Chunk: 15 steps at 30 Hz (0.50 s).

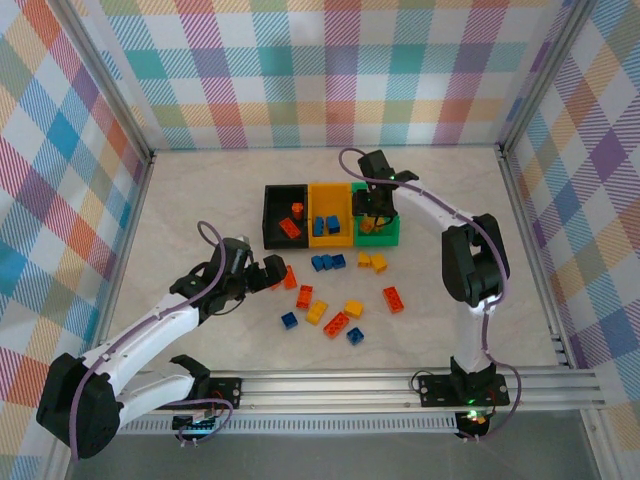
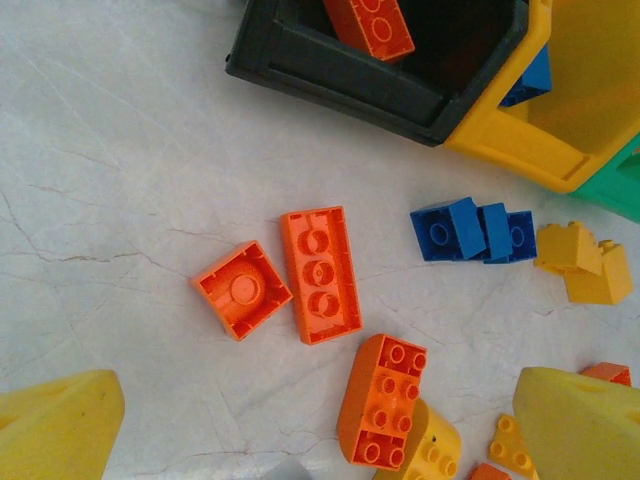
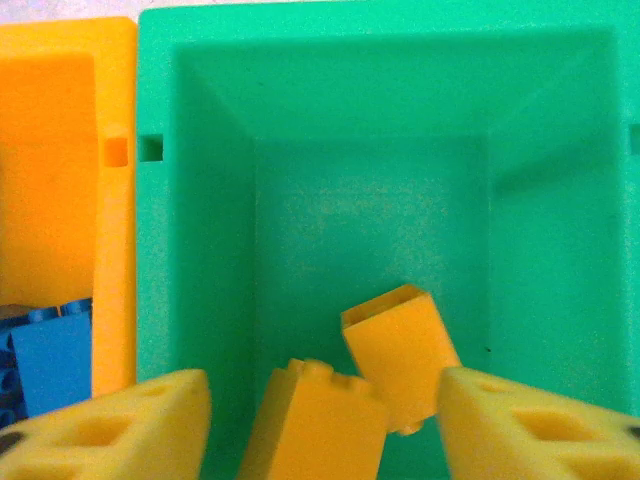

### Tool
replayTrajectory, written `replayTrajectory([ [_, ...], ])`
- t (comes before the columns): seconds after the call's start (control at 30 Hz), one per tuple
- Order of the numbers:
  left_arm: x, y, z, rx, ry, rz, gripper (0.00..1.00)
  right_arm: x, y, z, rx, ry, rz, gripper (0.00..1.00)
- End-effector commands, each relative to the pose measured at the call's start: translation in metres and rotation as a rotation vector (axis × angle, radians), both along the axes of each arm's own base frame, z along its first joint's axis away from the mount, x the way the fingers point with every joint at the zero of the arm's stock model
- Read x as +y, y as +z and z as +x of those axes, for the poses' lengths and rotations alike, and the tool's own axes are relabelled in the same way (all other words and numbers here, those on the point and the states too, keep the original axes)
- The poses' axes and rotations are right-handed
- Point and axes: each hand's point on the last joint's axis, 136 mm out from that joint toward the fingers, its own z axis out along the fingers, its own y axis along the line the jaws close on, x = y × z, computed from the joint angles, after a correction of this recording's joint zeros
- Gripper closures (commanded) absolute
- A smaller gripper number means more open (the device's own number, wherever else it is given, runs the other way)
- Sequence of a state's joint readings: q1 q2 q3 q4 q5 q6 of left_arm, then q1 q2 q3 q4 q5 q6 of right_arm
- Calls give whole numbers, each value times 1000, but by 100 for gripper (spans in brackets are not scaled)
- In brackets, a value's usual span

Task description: Sort the legos into containers by color

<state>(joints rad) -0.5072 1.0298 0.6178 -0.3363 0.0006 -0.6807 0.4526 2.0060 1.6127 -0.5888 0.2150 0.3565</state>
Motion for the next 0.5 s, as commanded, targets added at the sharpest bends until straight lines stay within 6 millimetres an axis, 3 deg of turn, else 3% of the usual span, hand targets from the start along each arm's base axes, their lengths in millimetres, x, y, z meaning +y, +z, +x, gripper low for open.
replayTrajectory([
  [0.0, 2, 10, 0, -12, -16, 6, 0, 3, 47, -1, -78, 9, 64, 29],
  [0.2, 2, 14, 0, -9, -35, 25, 0, 6, 75, -39, -111, 33, 161, 23],
  [0.3, -1, 8, 1, 24, -55, 47, 0, 7, 74, -70, -111, 60, 182, 22],
  [0.47, -7, -12, 10, 113, -87, 111, 11, 2, 61, -109, -95, 75, 208, 22],
])
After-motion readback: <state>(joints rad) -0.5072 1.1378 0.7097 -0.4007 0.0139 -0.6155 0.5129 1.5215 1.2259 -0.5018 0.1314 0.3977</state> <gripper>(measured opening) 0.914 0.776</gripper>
